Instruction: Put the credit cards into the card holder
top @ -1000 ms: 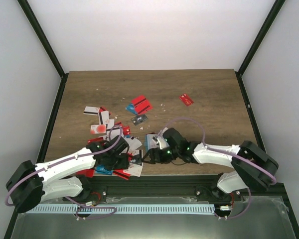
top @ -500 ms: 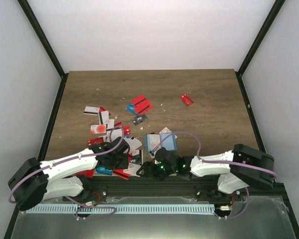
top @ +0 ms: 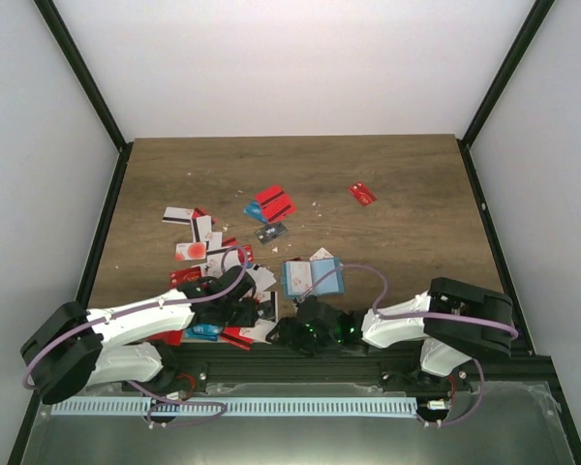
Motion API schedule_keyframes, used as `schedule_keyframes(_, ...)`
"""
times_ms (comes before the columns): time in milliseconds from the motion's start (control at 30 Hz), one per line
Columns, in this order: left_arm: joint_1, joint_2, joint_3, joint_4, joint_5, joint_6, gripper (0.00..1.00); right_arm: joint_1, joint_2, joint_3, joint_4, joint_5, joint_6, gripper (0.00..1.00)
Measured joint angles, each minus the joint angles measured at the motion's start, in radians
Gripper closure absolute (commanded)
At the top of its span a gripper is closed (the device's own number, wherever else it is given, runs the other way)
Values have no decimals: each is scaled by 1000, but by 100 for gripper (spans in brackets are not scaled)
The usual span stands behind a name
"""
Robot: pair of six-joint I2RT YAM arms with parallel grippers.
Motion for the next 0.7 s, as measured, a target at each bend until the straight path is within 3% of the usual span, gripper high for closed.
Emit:
schedule_keyframes(500,-73,-2,-23,78,40,-13,49,11,124,-1,180,-23,53,46)
schedule_keyframes(700,-105,1,-27,102,52,-34,49,8,136,-6,217,-18,64,62)
